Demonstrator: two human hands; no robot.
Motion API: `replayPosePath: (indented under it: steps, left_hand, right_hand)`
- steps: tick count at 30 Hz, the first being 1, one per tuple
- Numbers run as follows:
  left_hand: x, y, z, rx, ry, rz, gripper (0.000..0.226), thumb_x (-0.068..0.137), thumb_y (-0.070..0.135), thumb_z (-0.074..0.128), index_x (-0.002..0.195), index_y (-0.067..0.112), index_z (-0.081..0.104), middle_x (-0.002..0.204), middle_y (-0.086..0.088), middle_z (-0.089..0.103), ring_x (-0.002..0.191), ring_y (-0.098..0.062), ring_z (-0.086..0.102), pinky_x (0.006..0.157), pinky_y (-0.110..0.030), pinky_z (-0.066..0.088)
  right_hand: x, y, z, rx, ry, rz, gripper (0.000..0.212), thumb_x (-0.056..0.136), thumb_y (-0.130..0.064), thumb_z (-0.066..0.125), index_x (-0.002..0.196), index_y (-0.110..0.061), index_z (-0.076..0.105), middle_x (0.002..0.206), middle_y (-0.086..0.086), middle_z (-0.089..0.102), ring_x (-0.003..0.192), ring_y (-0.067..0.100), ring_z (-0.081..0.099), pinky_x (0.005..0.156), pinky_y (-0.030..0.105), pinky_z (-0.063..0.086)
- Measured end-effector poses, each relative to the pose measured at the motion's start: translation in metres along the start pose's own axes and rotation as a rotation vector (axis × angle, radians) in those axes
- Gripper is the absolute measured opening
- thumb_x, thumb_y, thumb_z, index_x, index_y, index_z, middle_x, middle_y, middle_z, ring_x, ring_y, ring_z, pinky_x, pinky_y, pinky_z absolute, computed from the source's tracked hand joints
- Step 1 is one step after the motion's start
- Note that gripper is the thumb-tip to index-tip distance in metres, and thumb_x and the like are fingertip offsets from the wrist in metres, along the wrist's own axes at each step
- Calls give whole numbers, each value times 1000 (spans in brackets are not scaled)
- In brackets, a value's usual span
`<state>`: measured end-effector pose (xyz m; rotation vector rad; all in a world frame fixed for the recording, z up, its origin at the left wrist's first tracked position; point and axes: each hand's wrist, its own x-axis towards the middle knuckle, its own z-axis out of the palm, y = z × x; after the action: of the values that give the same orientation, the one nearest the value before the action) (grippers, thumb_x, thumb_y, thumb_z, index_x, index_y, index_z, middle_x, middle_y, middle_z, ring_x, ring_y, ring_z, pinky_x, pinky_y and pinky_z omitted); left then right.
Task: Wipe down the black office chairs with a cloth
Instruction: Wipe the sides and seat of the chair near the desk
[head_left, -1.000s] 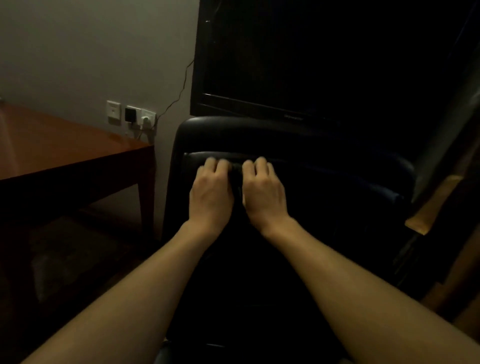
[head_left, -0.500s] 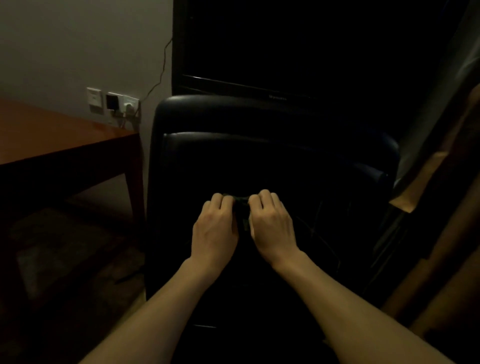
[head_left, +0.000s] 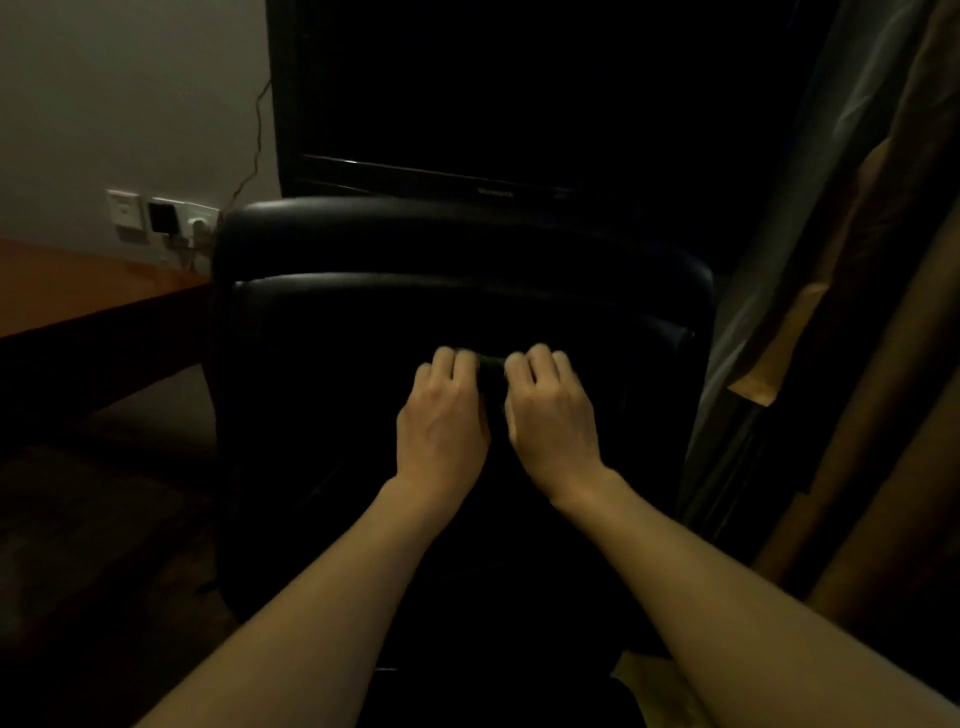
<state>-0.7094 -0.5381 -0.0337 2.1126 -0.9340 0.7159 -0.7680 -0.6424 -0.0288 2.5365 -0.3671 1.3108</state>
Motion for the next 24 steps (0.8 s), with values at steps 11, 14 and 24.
replayPosePath:
  steps: [11,14,24]
  left_hand:
    - [5,41,-1,-121,-104,12,23,93,11,51,115,14,57,110,-4,53,97,-24,56,75,-23,35]
    - [48,78,0,-183,-58,34,21,92,15,57,113,13,56,110,-5,53,95,-24,55,74,-28,37]
    - [-4,99,51,-118,-105,33,17,94,18,55,110,18,54,105,1,52,92,-19,55,68,-27,40]
  right_hand:
    - [4,38,-31,-14,-89,-19,24,67,-4,73,84,-9,56,82,13,56,74,33,56,57,38,50]
    - [38,73,-50,-60,-85,69,20,78,-4,67,95,-6,57,94,17,56,87,38,55,62,41,51]
    - [-33,110,-28,54,-101,116,20,81,-4,63,99,-7,54,96,14,54,88,33,53,67,39,50]
